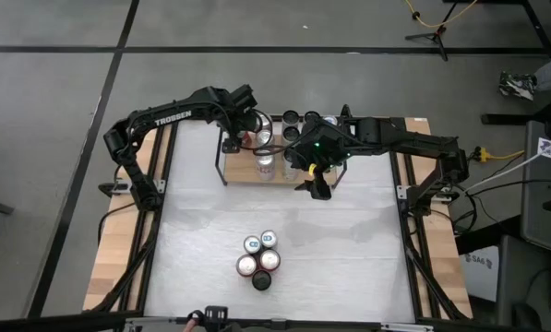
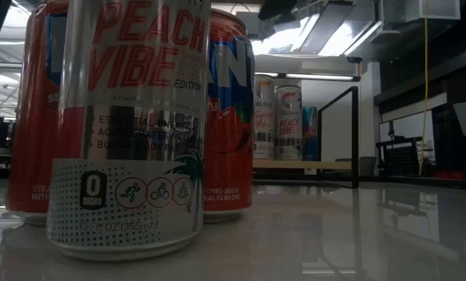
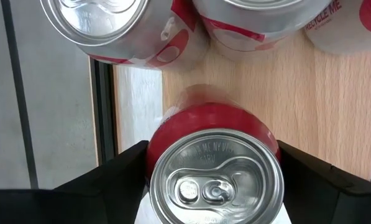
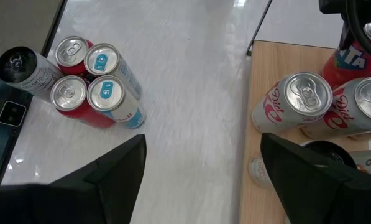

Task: Place canned beverage on shelf
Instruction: Put the red soda can onto the shelf

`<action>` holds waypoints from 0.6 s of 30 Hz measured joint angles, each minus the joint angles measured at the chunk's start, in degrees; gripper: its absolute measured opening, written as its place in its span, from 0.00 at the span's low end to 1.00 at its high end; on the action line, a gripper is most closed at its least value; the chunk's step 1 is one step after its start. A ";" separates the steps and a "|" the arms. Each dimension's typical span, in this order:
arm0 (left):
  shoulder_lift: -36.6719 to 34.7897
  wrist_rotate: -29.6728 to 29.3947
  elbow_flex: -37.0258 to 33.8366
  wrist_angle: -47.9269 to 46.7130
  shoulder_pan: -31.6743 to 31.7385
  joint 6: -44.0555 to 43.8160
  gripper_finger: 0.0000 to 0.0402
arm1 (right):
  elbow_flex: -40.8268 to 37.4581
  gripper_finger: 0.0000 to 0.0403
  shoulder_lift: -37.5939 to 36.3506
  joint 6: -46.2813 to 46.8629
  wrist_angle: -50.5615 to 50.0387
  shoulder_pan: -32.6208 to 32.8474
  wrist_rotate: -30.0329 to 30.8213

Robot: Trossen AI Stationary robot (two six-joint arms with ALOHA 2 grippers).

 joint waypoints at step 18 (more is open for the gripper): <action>0.46 0.35 -0.39 1.63 0.00 0.00 0.82 | 0.00 0.78 0.00 0.01 0.00 -0.02 0.00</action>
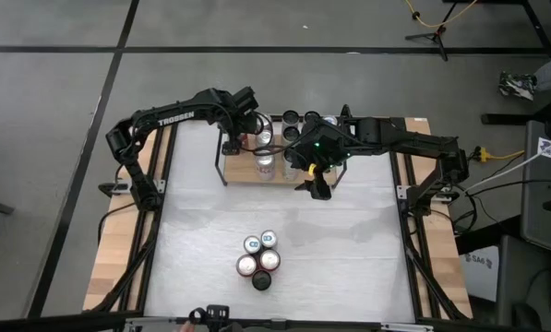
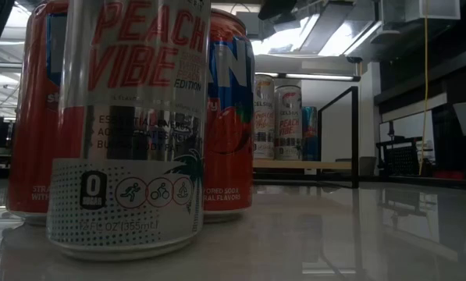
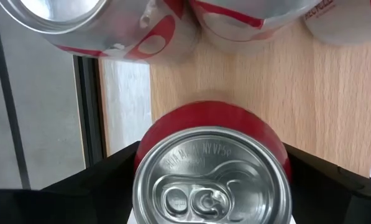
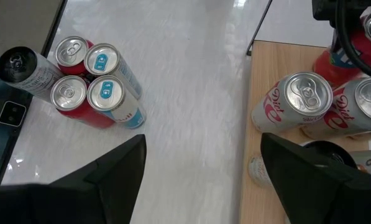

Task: Place canned beverage on shelf
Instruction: Put the red soda can onto the shelf

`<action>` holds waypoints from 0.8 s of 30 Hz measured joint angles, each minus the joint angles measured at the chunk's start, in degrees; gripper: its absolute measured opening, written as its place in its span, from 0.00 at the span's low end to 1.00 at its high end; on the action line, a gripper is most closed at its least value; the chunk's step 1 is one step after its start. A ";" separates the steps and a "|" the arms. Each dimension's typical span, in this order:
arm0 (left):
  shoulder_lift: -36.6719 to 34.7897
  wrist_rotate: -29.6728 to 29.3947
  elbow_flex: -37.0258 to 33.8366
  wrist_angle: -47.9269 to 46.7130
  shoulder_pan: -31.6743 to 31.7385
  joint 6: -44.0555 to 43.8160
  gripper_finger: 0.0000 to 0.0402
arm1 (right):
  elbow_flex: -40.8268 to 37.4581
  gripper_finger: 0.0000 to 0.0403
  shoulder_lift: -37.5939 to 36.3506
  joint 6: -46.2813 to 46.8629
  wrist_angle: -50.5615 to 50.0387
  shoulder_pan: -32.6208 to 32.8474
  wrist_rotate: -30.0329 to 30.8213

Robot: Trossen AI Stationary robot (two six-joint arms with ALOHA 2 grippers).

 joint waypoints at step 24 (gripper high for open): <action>-0.31 -7.94 0.24 0.63 -0.03 -0.19 0.94 | 0.00 0.78 0.00 0.00 -0.02 0.01 0.00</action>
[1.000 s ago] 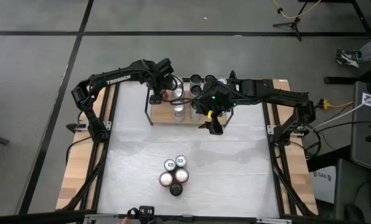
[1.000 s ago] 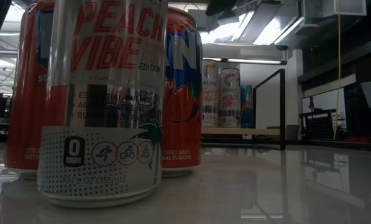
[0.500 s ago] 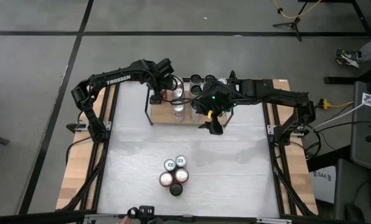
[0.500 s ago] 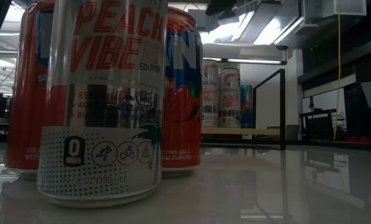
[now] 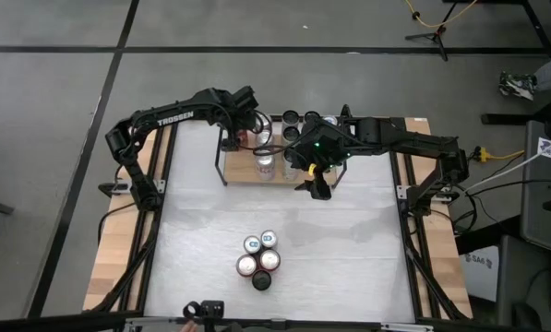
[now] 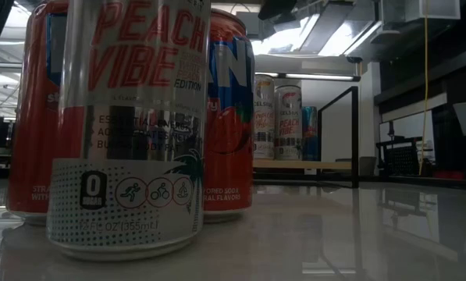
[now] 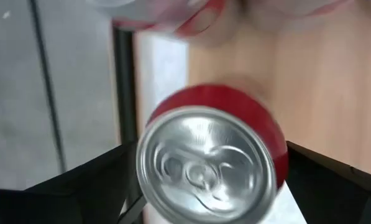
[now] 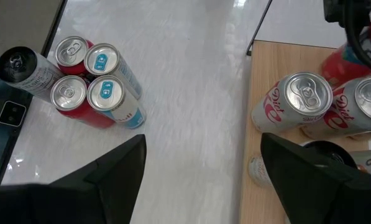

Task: Place canned beverage on shelf
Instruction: Put the red soda can onto the shelf

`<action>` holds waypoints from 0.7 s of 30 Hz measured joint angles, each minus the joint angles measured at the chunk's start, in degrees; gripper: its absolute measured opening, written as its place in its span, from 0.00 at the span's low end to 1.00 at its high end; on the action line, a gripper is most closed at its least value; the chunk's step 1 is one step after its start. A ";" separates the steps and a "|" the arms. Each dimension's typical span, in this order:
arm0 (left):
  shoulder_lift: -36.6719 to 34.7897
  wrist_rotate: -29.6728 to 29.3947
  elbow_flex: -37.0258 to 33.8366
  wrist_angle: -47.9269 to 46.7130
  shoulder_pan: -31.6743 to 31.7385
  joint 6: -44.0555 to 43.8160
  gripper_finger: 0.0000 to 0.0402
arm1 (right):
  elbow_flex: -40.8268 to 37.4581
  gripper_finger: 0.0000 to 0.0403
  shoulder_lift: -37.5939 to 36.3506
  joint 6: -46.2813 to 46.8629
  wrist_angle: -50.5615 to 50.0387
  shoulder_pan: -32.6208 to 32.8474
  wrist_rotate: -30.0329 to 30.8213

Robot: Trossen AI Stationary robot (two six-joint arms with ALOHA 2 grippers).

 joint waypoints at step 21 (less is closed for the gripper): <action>-0.09 -2.66 0.09 3.93 0.03 -2.85 0.94 | 0.00 0.78 0.00 0.01 0.00 0.01 0.00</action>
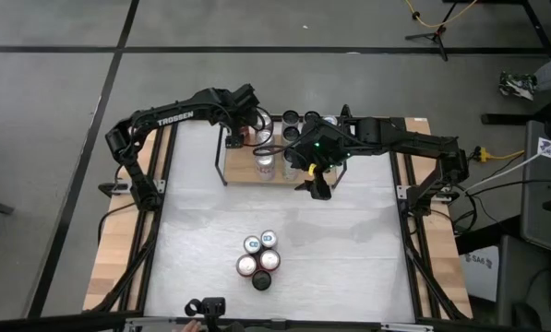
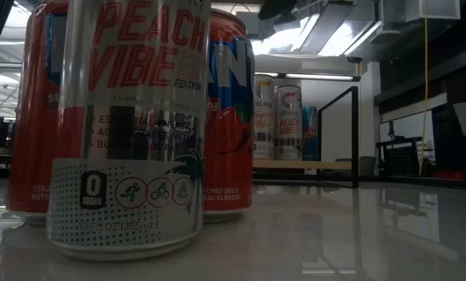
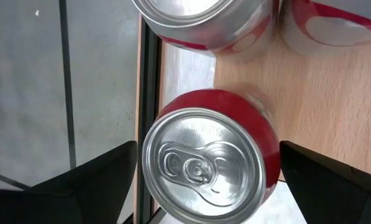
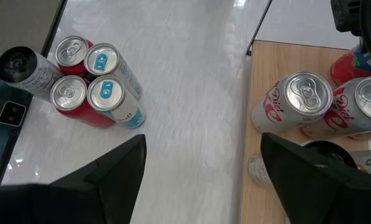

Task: Place canned beverage on shelf
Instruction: Put the red soda can onto the shelf

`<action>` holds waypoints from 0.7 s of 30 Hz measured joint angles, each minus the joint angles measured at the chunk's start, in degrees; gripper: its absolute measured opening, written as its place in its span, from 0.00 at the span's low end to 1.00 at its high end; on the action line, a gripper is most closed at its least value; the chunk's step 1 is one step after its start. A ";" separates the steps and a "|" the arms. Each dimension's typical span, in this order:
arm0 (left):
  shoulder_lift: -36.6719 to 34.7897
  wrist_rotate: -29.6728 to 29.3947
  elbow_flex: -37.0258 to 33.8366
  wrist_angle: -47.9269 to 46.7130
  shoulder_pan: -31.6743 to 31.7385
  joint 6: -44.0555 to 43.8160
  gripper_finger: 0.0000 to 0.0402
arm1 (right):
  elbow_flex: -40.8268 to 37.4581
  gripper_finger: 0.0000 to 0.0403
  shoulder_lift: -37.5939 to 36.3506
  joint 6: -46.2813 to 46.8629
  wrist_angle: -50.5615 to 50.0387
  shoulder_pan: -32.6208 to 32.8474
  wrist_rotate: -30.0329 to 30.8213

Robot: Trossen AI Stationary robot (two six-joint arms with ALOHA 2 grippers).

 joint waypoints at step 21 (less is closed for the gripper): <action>0.00 -4.62 0.00 -0.72 -2.84 0.01 0.94 | 0.00 0.78 0.00 0.00 -0.02 -0.01 0.00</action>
